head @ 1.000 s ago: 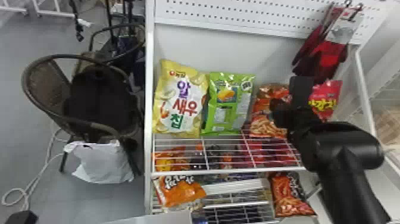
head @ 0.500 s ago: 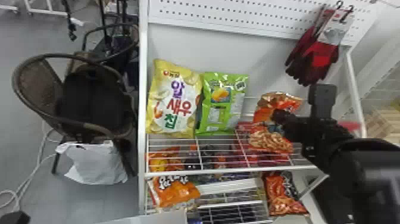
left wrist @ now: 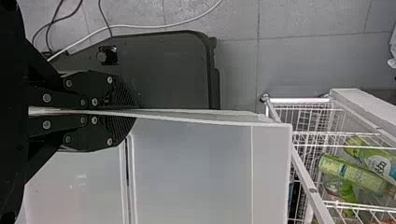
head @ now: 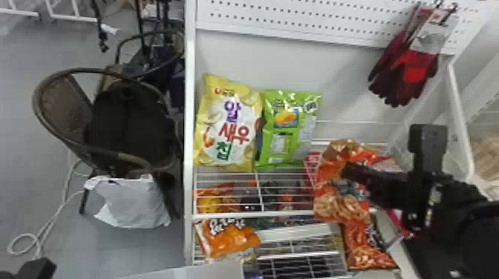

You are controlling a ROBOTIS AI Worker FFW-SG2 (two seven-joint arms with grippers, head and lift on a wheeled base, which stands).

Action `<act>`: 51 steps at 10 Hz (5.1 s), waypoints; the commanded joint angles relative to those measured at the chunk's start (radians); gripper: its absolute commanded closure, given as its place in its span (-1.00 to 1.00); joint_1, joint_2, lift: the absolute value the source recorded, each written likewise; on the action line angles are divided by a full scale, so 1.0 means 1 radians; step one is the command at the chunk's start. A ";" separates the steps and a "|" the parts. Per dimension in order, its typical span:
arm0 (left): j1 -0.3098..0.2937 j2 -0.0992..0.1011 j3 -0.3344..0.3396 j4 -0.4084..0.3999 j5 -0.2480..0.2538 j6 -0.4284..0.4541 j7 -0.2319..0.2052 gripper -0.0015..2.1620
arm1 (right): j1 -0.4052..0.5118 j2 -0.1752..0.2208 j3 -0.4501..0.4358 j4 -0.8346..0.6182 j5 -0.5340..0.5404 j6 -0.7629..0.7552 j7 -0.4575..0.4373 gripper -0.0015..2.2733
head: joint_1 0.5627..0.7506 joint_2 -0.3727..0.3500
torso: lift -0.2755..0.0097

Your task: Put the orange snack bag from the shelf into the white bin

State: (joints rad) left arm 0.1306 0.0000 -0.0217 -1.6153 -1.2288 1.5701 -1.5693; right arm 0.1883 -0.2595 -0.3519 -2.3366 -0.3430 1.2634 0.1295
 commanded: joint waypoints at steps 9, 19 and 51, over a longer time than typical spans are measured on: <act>-0.103 -0.003 0.005 0.141 0.028 0.001 -0.011 0.98 | 0.227 0.118 0.126 -0.214 -0.086 0.175 0.144 0.98 | 0.41 0.03 | 0.94; -0.118 -0.003 0.003 0.170 0.035 0.001 -0.011 0.98 | 0.254 0.124 0.268 -0.239 -0.136 0.248 0.153 -1.00 | 0.41 0.74 | 0.94; -0.112 -0.003 -0.015 0.160 0.002 0.001 -0.011 0.98 | 0.356 0.161 0.059 0.395 -0.011 -1.240 0.005 -0.93 | 0.41 -0.68 | 0.94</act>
State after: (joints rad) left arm 0.0186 0.0000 -0.0356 -1.4557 -1.2266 1.5701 -1.5693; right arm 0.5432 -0.0982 -0.2930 -1.9422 -0.3522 0.0258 0.1350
